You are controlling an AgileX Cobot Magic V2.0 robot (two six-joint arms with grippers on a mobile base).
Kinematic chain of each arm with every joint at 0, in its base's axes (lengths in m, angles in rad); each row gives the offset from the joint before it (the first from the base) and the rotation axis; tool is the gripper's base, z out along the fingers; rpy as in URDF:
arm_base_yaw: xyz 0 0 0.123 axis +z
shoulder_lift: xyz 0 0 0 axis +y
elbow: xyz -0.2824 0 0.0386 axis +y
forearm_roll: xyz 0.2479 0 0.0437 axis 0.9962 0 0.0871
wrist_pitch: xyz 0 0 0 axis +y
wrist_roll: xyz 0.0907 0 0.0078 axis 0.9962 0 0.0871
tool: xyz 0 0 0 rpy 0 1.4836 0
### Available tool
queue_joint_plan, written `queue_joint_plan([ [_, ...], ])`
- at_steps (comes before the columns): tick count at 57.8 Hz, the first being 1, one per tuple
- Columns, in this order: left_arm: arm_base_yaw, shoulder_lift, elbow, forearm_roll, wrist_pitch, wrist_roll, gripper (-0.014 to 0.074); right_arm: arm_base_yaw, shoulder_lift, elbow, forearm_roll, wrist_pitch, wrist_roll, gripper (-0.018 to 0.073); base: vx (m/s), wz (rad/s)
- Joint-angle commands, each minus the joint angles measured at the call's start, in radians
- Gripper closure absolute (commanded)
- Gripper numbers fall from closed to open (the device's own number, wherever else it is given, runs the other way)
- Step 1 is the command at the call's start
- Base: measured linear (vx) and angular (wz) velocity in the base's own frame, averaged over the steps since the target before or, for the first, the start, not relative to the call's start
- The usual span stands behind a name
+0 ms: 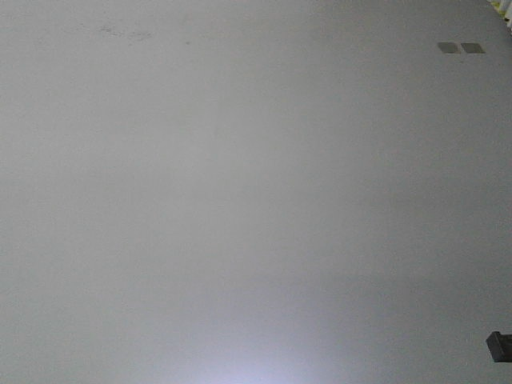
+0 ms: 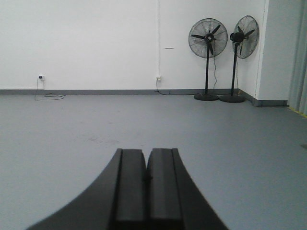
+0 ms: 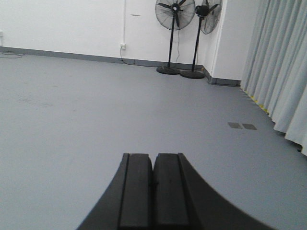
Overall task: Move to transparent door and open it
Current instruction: 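Drive the base across the floor, turning toward the glass sliding door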
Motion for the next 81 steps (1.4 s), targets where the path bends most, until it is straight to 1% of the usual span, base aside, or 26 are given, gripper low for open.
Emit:
queue_joint_plan([
  [1, -0.004, -0.013, 0.029, -0.002, -0.084, -0.003, 0.0602, -0.005, -0.015, 0.014, -0.007, -0.083, -0.005, 0.0567, 0.32, 0.15],
  [29, -0.003, -0.013, 0.029, -0.002, -0.084, -0.003, 0.0602, -0.005, -0.015, 0.014, -0.007, -0.083, -0.005, 0.0567, 0.39, 0.11],
  [81, -0.003, -0.012, 0.029, -0.002, -0.084, -0.003, 0.0602, -0.005, -0.015, 0.014, -0.007, -0.083, -0.005, 0.0567, 0.49, 0.15],
])
